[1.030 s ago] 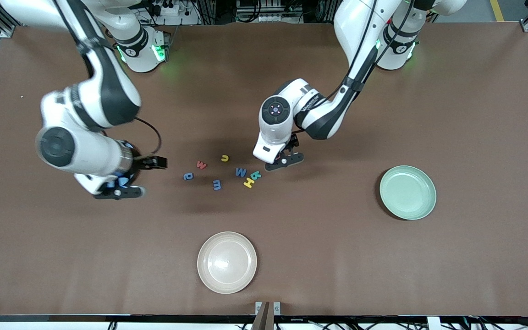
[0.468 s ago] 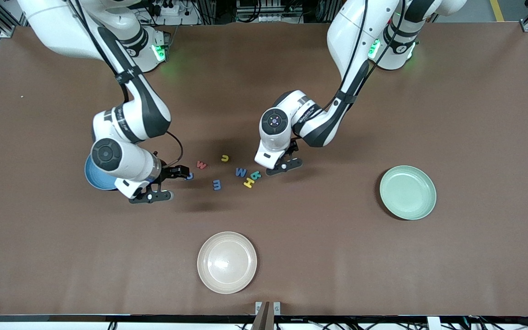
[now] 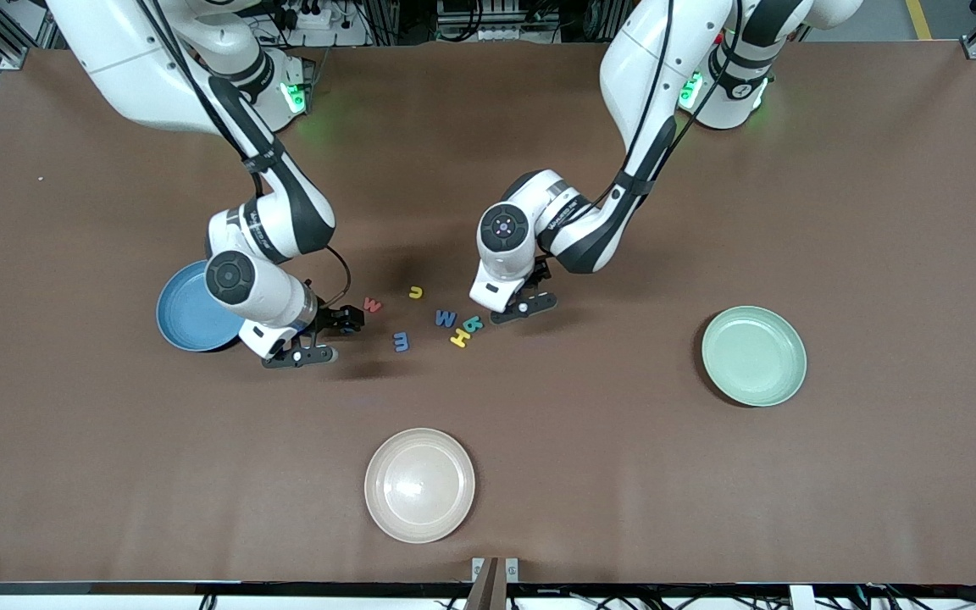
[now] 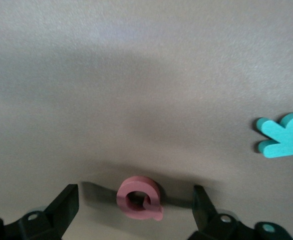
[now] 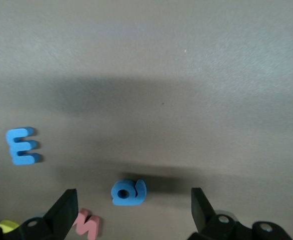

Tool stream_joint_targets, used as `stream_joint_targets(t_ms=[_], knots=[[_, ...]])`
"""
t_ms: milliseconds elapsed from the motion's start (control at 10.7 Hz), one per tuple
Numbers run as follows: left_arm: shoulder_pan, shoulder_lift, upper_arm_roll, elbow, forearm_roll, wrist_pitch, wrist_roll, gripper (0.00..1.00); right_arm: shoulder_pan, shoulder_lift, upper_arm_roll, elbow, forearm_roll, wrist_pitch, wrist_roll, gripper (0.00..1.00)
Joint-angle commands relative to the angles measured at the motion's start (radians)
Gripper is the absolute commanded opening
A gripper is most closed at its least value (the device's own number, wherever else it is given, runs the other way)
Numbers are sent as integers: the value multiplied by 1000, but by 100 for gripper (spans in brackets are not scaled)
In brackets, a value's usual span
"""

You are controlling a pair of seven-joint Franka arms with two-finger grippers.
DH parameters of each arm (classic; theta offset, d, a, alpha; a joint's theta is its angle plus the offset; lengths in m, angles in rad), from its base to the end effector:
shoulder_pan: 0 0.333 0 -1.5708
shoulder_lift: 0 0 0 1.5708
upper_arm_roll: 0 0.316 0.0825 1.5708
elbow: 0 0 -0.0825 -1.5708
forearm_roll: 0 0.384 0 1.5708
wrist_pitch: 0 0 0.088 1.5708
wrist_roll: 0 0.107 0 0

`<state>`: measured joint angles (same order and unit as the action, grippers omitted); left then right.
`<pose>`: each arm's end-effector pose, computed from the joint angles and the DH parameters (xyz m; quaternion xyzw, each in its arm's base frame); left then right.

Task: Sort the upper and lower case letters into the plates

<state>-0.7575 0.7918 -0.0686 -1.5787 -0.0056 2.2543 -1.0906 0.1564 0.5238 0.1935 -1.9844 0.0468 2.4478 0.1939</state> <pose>0.4682 -0.4998 0.1629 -0.9878 -0.1421 0.0550 0.0313 0.5700 0.2055 0.1981 -0.9965 -0.0480 0.0421 0.0536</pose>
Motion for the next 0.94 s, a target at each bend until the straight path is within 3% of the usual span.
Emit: stream_joint_targets(t_ms=[0,281,468,562,749,842], knots=[[-10,18,6,40,24,-1,-23,100,15,27,-5,1,-1,30,-8,100],[-10,24,6,45,18,-1,-29,74,29,59,-8,13,-4,31,-8,98],[-11,32,6,43,15,-1,-32,72,35,67,-9,19,-4,27,-4,95],[-11,43,6,45,13,-1,-43,69,32,68,-9,21,-4,19,-1,88],[-10,50,6,52,18,-1,-57,68,34,68,-9,21,-4,17,-2,63],[-8,50,6,54,16,-1,-58,60,29,68,-9,21,-4,16,-5,51]])
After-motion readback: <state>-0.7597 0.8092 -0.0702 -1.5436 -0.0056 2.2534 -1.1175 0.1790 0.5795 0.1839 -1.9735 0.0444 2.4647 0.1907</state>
